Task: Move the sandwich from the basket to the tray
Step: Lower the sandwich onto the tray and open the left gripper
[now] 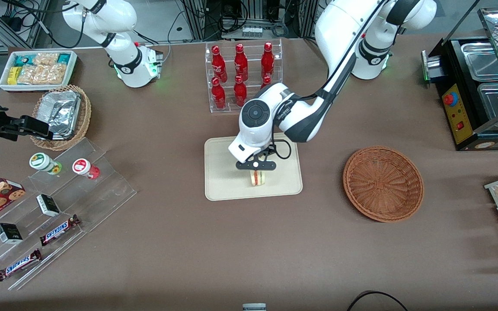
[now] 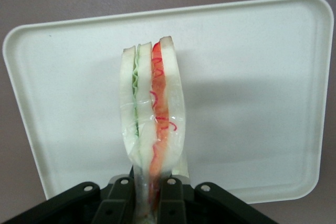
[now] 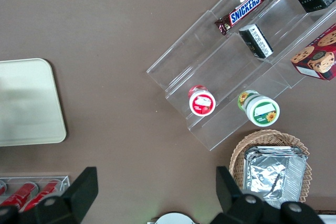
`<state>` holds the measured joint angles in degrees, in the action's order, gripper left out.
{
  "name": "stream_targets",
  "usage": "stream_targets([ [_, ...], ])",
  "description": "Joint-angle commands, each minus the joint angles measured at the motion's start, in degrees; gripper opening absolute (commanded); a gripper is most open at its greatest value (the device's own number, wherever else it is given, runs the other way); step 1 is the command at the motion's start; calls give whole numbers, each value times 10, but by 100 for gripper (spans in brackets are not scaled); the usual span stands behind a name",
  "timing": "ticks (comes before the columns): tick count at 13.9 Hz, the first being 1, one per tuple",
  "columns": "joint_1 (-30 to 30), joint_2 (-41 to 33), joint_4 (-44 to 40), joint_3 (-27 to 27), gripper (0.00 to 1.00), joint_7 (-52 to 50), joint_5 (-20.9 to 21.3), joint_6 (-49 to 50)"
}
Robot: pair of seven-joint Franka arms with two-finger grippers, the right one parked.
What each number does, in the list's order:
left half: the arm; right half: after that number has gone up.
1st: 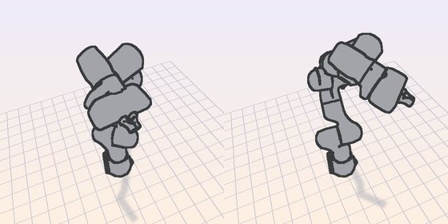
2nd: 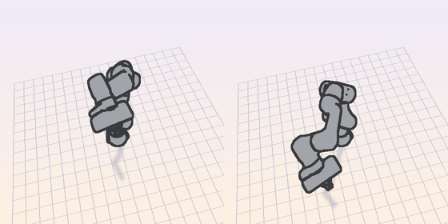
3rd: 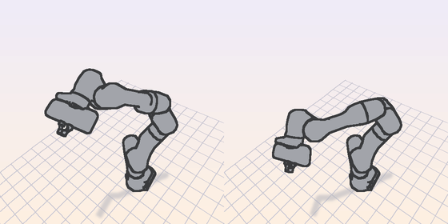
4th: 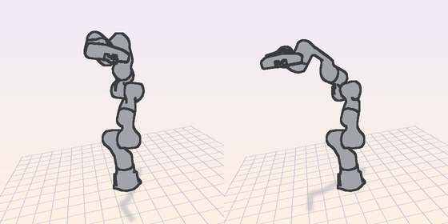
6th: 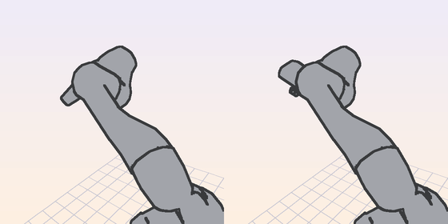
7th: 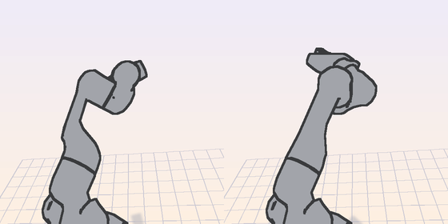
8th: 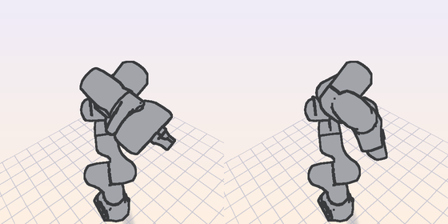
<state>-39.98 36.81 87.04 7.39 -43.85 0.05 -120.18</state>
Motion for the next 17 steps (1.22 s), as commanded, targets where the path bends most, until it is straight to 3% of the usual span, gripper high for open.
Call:
stream_targets([
  [1, -9, 18, -17, -2, 0, 5, -8, -1],
  [9, -27, 30, -3, 0, 0, -2, -8, 6],
  [10, -27, 31, -1, 0, 15, -2, -8, 6],
  [11, -27, 33, -1, 0, 41, -1, -8, 7],
  [12, -27, 33, -1, 0, 59, 1, -8, 7],
  [13, -27, 32, -1, 0, 61, 0, -8, 9],
  [14, -26, 31, -2, 0, 73, -1, -8, 9],
  [15, -25, 28, -3, -1, 99, 0, -8, 8],
  [17, -21, 13, -6, -2, 100, -2, -8, 14],
])
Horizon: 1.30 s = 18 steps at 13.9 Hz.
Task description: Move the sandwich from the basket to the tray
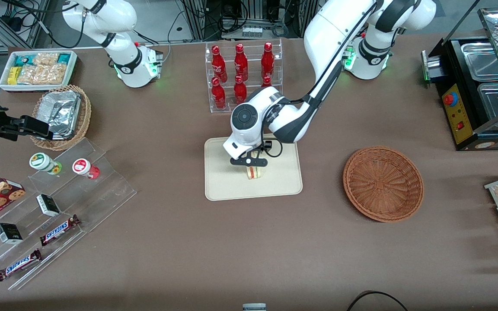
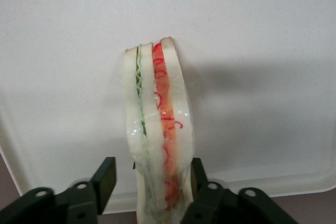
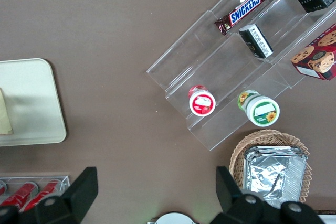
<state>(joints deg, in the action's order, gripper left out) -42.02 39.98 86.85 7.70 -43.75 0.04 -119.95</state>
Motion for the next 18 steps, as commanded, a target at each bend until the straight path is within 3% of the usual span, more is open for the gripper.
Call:
stream_targets([
  [1, 0, -31, -6, -6, 100, -5, -8, 24],
  [4, 18, -75, -9, -14, 100, -63, -7, 47],
  [10, 88, -180, -9, -14, 100, -66, -7, 130],
  [13, 141, -221, -8, -14, 100, -53, 2, 191],
  [18, 228, -279, -8, -16, 100, 65, 4, 270],
])
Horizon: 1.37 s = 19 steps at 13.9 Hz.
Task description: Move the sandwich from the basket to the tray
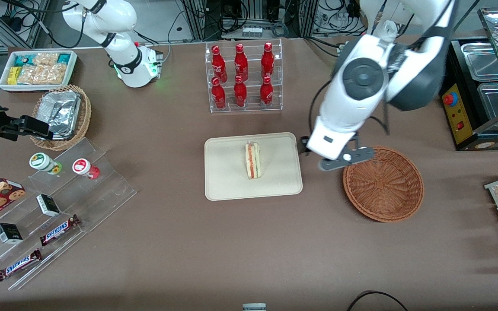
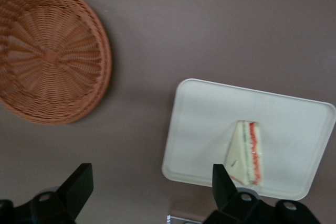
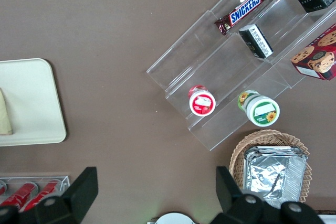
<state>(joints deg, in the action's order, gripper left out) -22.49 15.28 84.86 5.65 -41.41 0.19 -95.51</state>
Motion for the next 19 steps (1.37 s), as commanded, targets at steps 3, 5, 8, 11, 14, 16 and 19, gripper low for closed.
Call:
stream_targets([
  [3, 81, -67, 13, 4, 100, 126, 2, 69],
  [5, 110, -90, 14, -12, 100, 201, 2, 96],
  [8, 147, -130, 28, -24, 100, 291, 2, 132],
  [11, 185, -172, 56, -23, 100, 346, 1, 150],
  [14, 186, -211, 99, -24, 100, 353, 2, 145],
  [16, 186, -221, 111, -24, 100, 353, 2, 144],
  [19, 192, -207, 96, -23, 100, 353, 1, 118],
])
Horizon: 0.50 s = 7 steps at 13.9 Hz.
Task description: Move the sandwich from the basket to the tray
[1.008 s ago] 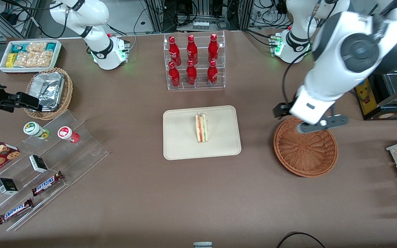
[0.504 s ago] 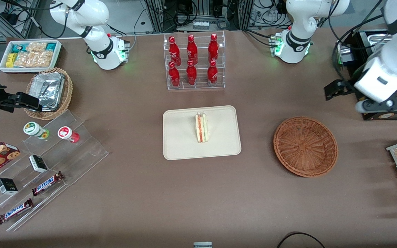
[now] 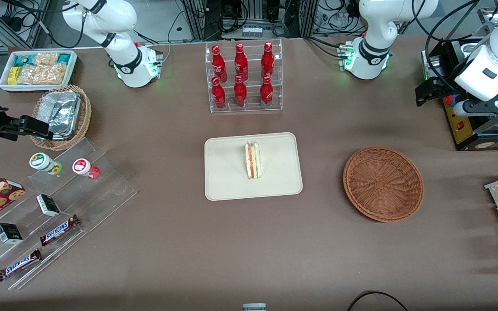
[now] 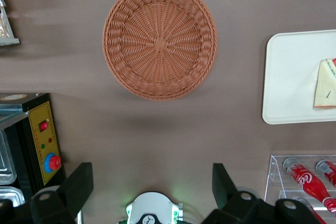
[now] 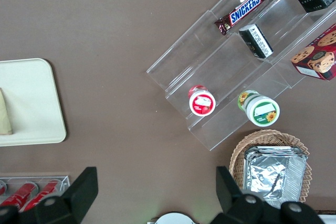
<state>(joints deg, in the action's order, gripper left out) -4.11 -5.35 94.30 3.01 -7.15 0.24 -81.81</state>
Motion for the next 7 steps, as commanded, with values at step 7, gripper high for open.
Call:
stream_targets([
  [7, 34, 40, -56, 2, 100, 18, 0, -13],
])
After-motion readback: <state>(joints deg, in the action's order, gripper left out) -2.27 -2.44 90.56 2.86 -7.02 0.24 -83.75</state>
